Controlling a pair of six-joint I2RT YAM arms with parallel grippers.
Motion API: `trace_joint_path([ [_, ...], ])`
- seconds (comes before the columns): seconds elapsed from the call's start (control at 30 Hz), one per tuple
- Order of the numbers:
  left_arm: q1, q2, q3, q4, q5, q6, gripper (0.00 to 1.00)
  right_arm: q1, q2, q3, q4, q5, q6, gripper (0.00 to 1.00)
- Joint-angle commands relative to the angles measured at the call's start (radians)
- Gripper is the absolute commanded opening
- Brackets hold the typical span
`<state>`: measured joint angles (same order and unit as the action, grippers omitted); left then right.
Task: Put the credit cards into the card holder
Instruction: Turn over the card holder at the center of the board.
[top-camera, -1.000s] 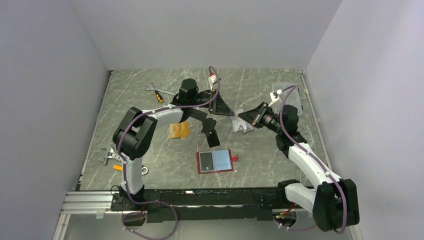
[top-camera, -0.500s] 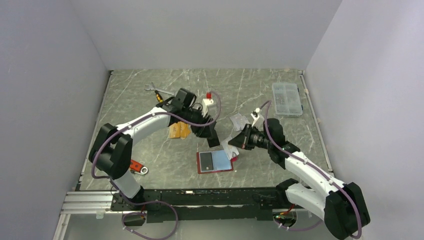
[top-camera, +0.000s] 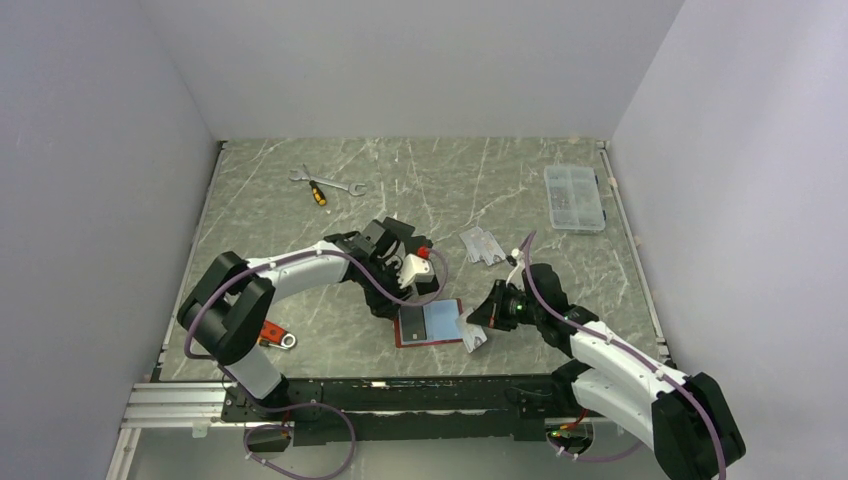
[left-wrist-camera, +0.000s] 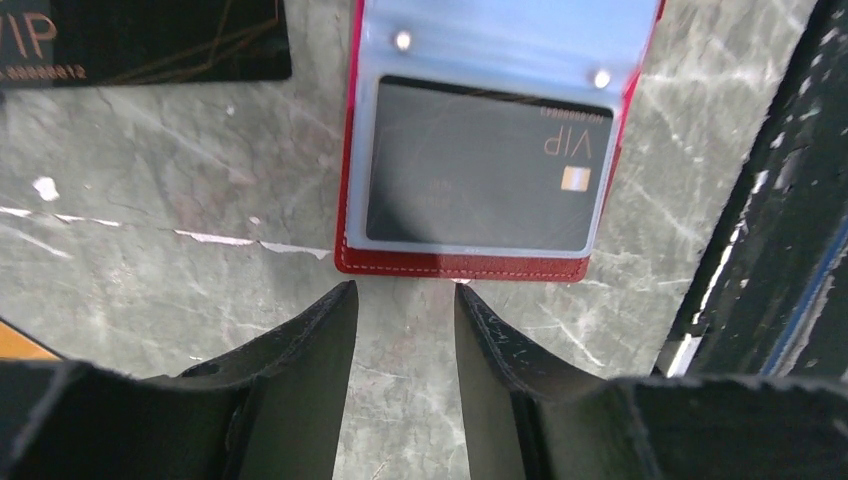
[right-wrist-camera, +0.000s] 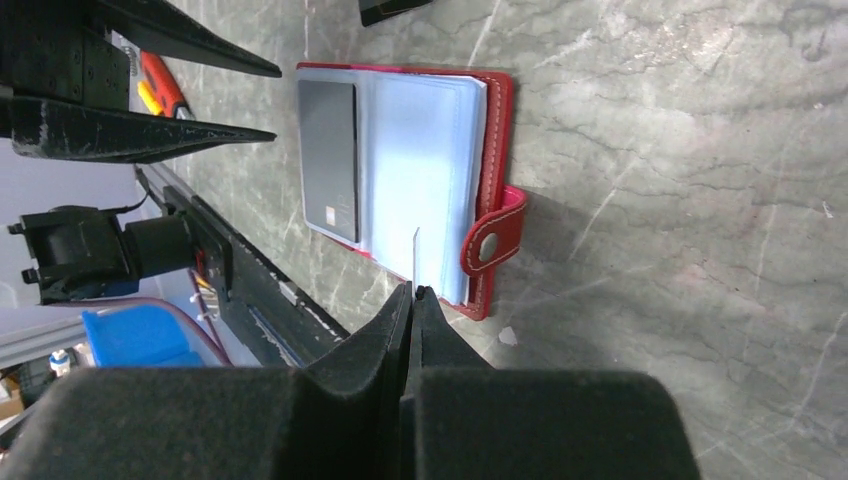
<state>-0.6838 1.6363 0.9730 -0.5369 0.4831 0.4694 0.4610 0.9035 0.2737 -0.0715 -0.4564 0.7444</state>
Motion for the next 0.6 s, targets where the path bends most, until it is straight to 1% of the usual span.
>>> trace_joint_path([
  [0.0, -0.024, -0.046, -0.034, 0.057, -0.070, 0.059, 0.46, 0.004, 0.001, -0.010, 0.020, 0.024, 0.001, 0.00],
  [0.2, -0.046, -0.032, -0.044, 0.073, -0.096, 0.069, 0.45, 0.003, 0.036, -0.012, 0.040, 0.028, -0.007, 0.00],
  [0.47, -0.063, -0.036, -0.050, 0.082, -0.113, 0.078, 0.43, 0.002, -0.011, -0.018, 0.001, 0.069, -0.011, 0.00],
  [0.57, -0.080, -0.030, -0.049, 0.083, -0.132, 0.079, 0.43, 0.002, -0.013, -0.029, 0.016, 0.064, -0.003, 0.00],
])
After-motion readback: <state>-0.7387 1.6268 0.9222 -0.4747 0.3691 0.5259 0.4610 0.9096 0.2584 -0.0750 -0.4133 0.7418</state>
